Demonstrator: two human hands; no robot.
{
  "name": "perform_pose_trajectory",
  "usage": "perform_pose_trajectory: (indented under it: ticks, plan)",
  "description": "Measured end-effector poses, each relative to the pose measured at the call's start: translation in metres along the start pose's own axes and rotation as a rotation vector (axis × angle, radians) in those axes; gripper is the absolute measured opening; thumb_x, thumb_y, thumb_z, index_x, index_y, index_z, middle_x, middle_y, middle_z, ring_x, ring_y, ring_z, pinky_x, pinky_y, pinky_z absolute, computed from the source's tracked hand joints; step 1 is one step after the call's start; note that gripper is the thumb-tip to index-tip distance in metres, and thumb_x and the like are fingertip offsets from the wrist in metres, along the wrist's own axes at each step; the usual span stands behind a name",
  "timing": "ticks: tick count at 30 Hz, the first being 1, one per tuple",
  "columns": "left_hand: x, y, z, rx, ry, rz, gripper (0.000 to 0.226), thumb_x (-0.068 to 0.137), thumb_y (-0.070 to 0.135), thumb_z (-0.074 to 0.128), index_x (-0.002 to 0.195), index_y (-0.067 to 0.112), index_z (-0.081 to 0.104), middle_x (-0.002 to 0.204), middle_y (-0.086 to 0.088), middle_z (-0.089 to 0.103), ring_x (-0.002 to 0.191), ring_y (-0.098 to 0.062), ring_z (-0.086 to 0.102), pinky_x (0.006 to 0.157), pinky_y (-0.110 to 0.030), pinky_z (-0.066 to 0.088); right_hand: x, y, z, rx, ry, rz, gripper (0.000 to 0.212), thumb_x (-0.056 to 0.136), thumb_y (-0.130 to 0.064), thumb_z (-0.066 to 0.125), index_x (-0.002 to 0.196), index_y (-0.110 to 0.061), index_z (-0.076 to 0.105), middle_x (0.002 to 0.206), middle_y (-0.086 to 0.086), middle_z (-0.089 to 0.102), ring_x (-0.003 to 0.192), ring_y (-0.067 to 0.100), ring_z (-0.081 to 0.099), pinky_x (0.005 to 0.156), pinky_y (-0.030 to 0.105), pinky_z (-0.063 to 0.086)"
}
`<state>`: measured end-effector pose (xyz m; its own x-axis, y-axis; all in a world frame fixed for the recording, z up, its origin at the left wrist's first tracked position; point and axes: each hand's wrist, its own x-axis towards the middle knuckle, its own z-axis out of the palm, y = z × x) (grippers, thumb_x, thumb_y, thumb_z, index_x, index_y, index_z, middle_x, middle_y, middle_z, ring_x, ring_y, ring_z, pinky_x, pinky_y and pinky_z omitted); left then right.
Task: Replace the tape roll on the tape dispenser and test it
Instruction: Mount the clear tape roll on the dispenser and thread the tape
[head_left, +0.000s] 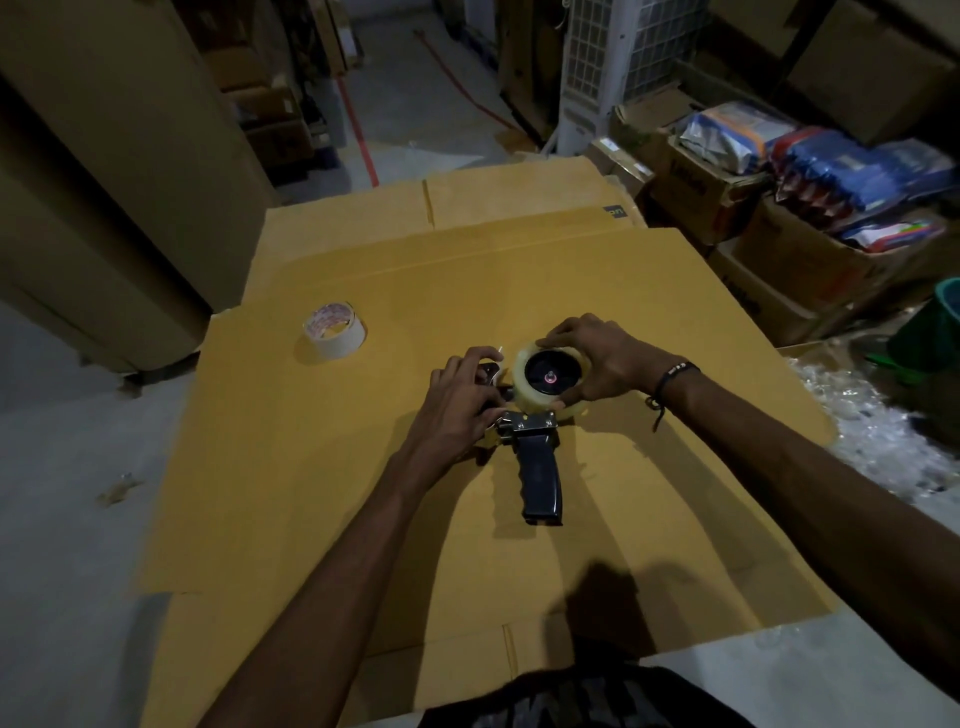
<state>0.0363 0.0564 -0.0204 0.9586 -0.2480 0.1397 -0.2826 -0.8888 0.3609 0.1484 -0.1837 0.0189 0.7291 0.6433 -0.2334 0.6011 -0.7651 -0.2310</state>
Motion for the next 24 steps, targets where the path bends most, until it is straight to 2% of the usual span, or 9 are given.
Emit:
perform_pose_trajectory:
  ticks: [9, 12, 16, 21, 24]
  plan:
    - [-0.009, -0.007, -0.007, 0.017, -0.004, 0.03, 0.008, 0.089, 0.034, 0.079, 0.089, 0.026, 0.078, 0.148, 0.005, 0.043, 0.124, -0.02, 0.049, 0.097, -0.04, 0.038, 0.007, 0.004, -0.015, -0.103, -0.107, -0.073, 0.1, 0.077, -0.055, 0.086, 0.16, -0.027, 0.04, 0.159, 0.003, 0.043, 0.142, 0.029, 0.037, 0.115, 0.051, 0.035]
    - [-0.019, -0.023, -0.012, -0.05, -0.001, 0.015, 0.009, 0.091, 0.038, 0.076, 0.085, 0.03, 0.075, 0.148, 0.01, 0.041, 0.126, -0.018, 0.05, 0.096, -0.039, 0.037, 0.007, 0.006, -0.019, -0.116, -0.134, -0.117, 0.099, 0.078, -0.048, 0.088, 0.161, -0.03, 0.037, 0.161, 0.001, 0.041, 0.142, 0.028, 0.035, 0.114, 0.05, 0.034]
    - [-0.023, -0.031, -0.017, -0.101, -0.076, 0.002, 0.013, 0.094, 0.039, 0.072, 0.083, 0.032, 0.071, 0.153, 0.017, 0.034, 0.129, -0.022, 0.046, 0.096, -0.037, 0.041, 0.008, 0.008, -0.025, -0.092, -0.175, -0.173, 0.098, 0.079, -0.04, 0.089, 0.16, -0.033, 0.035, 0.165, -0.002, 0.037, 0.144, 0.028, 0.033, 0.114, 0.048, 0.031]
    - [-0.022, -0.031, -0.018, -0.068, -0.071, 0.002, 0.015, 0.092, 0.043, 0.07, 0.08, 0.034, 0.071, 0.159, 0.013, 0.037, 0.136, -0.02, 0.042, 0.103, -0.04, 0.032, 0.01, 0.013, -0.031, -0.072, -0.216, -0.217, 0.098, 0.078, -0.035, 0.091, 0.159, -0.036, 0.036, 0.166, -0.007, 0.036, 0.147, 0.026, 0.031, 0.117, 0.054, 0.03]
    - [-0.024, -0.029, -0.018, -0.038, -0.072, 0.001, 0.014, 0.092, 0.04, 0.071, 0.083, 0.029, 0.073, 0.159, 0.007, 0.041, 0.138, -0.017, 0.039, 0.102, -0.037, 0.024, 0.012, 0.007, -0.035, -0.103, -0.242, -0.196, 0.098, 0.077, -0.037, 0.091, 0.159, -0.04, 0.036, 0.166, -0.006, 0.035, 0.148, 0.027, 0.029, 0.118, 0.056, 0.029]
